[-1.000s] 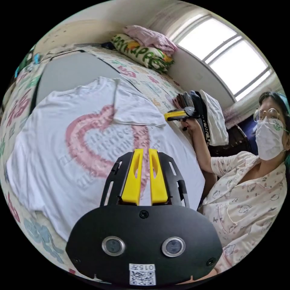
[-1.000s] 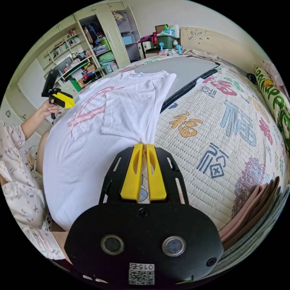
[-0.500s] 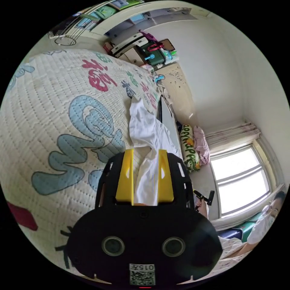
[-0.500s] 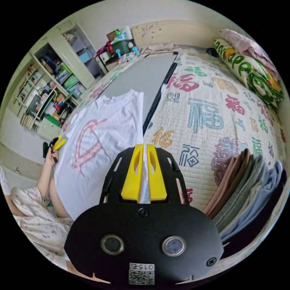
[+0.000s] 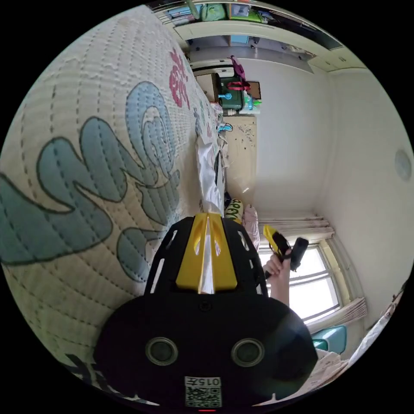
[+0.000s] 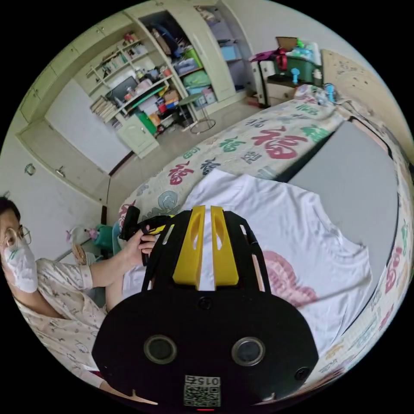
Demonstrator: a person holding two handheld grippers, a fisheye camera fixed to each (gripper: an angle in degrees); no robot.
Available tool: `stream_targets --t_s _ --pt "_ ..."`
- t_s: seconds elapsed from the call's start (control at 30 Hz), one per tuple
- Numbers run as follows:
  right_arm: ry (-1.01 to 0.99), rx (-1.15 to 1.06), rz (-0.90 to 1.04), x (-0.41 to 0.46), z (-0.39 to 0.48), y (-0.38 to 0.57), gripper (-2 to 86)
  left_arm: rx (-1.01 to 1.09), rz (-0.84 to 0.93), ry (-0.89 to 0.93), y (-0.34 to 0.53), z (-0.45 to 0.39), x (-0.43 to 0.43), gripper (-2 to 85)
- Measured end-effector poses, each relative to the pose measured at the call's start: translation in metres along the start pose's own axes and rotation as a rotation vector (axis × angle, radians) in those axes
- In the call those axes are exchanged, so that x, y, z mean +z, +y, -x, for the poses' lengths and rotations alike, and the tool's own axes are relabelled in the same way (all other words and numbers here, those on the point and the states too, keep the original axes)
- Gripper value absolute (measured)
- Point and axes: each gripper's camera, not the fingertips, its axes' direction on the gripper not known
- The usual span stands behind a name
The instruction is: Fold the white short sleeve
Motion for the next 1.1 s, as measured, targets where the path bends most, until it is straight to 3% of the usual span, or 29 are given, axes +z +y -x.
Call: stream_targets --t_s 0.23,0.47,0.63,0.9,1.1 --pt "0.242 -0.060 0.236 0.181 -0.002 -0.086 6.7 -0.093 -0.036 0.069 0.018 0.058 -0.028 -0.9" --pt "0.184 0.181 0.296 0.256 -0.086 -0.088 9.6 -0.133 -0.017 0.129 0.026 0.082 -0.031 -0.9" --pt "0.117 0.289 0.253 0.269 -0.129 -0.076 9.7 -0.133 -0.023 0.139 0.023 0.085 -0.032 -0.9" --pt "0.339 0.235 0.320 0.282 -0.141 -0.075 2.6 -0.106 -0.043 0.121 0.004 0.068 -0.028 -0.9" --pt "0.145 0.285 0.191 0.215 -0.171 -0.064 0.6 0.056 -0.015 0.042 -0.034 0.009 -0.016 -0.8"
